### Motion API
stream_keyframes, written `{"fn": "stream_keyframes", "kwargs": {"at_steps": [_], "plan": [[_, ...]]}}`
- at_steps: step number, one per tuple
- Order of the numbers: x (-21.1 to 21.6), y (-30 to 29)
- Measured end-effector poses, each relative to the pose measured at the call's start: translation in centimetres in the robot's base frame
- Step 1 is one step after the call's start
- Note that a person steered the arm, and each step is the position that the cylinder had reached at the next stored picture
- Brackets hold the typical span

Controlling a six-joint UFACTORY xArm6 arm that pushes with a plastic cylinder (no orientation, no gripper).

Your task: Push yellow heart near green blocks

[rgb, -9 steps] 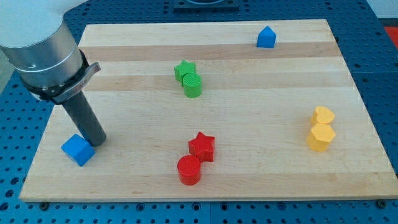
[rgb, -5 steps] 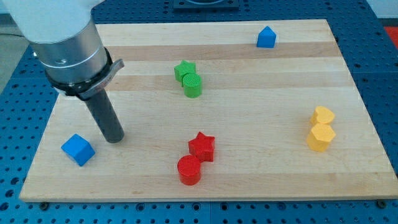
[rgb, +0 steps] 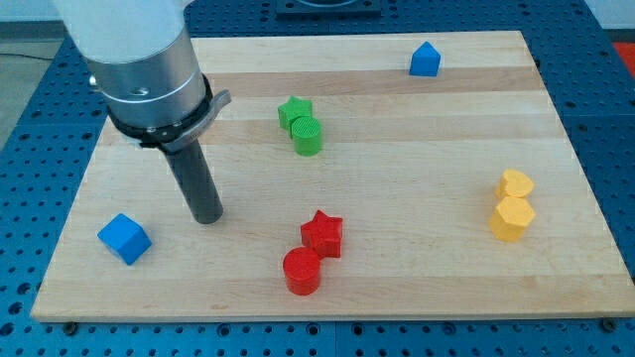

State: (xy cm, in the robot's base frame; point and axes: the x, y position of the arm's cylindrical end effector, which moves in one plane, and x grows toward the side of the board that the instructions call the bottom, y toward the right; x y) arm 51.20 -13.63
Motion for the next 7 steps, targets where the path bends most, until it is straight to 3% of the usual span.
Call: {"fn": "stream_keyframes", "kwargs": {"at_steps": [3, 4, 7], "plan": [[-0.6, 0.5], [-0.6, 4.9], [-5.1, 31.6]]}}
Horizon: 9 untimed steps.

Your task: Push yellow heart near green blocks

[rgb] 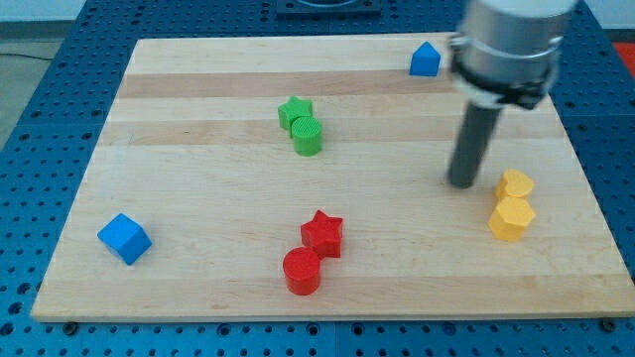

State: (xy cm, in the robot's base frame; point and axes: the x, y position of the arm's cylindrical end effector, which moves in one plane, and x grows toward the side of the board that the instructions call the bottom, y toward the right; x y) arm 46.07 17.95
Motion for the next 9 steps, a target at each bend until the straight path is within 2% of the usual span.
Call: {"fn": "stream_keyframes", "kwargs": {"at_steps": [1, 2, 4, 5, 6, 7, 8, 9], "plan": [[0.6, 5.8], [2.6, 5.0], [1.5, 2.1], [4.5, 4.0], [3.2, -2.3], [-2.5, -11.4], [-3.7, -11.7], [1.4, -3.2]]}}
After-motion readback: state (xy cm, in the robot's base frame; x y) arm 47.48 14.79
